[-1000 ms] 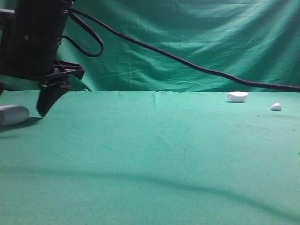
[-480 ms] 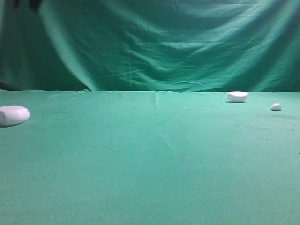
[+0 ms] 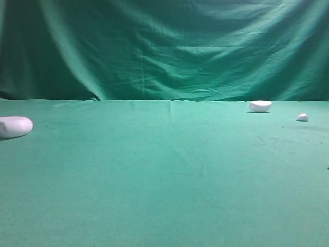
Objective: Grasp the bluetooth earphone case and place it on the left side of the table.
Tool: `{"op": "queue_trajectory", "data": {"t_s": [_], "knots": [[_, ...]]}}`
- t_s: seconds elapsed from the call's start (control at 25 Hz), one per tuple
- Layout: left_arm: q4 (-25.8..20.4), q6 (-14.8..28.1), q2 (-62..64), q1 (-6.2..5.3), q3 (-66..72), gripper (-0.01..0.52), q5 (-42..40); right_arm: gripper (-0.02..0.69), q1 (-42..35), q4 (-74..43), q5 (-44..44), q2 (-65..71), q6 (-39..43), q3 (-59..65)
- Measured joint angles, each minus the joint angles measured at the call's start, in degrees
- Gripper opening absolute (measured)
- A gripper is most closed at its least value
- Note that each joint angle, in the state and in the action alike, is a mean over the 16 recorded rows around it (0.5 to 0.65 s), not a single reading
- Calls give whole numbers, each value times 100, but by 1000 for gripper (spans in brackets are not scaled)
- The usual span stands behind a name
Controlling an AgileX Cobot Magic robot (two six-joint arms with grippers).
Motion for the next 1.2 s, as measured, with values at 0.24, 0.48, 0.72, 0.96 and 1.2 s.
{"op": "queue_trajectory", "data": {"t_s": [0.24, 0.48, 0.72, 0.96, 1.2], "knots": [[0, 0, 0, 0, 0, 0, 0, 0, -308, -24, -587, -1372, 118, 1745], [0, 0, 0, 0, 0, 0, 0, 0, -424, 29, -1360, -2774, 180, 3165], [0, 0, 0, 0, 0, 0, 0, 0, -431, 160, -1612, -3989, 85, 3978], [0, 0, 0, 0, 0, 0, 0, 0, -447, 241, -1477, -5000, -64, 4399], [0, 0, 0, 0, 0, 0, 0, 0, -893, 223, -1859, -6070, -200, 5137]]}}
